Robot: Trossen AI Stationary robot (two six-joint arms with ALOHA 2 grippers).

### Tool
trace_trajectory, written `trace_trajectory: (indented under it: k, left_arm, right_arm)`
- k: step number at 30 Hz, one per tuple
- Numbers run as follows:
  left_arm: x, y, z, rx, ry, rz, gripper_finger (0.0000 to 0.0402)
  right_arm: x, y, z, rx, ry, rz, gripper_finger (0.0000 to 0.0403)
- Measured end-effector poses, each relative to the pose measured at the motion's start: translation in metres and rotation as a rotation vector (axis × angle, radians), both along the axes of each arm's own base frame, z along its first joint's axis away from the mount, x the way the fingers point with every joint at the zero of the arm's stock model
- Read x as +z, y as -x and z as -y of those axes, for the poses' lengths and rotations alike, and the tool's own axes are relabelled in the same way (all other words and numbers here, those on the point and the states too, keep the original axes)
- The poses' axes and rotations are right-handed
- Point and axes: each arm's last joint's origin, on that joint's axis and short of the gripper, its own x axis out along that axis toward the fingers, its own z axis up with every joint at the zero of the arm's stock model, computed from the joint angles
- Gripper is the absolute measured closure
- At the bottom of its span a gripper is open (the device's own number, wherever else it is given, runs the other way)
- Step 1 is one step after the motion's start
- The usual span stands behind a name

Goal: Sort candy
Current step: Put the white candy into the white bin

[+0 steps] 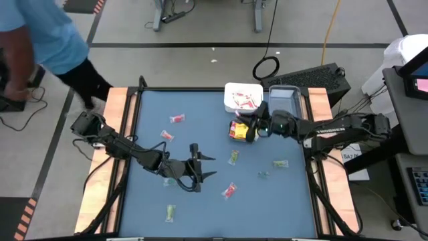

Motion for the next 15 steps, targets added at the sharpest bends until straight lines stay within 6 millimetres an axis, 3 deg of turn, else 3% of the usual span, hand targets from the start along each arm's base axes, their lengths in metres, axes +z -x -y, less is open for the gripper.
trace_trajectory:
  k: [5, 9, 15]
  left_arm:
    - [0.000, 0.000, -0.001, 0.001, 0.004, 0.000, 0.0162]
    - [0.003, 0.003, 0.003, 0.007, 0.024, 0.011, 0.0162]
    - [0.014, 0.006, -0.001, 0.060, 0.062, 0.056, 0.0162]
  right_arm:
    - [0.000, 0.007, 0.029, -0.011, 0.100, -0.061, 0.0369]
    - [0.004, 0.011, 0.050, -0.051, 0.202, -0.226, 0.0369]
    - [0.019, 0.004, 0.088, -0.146, 0.137, -0.366, 0.0369]
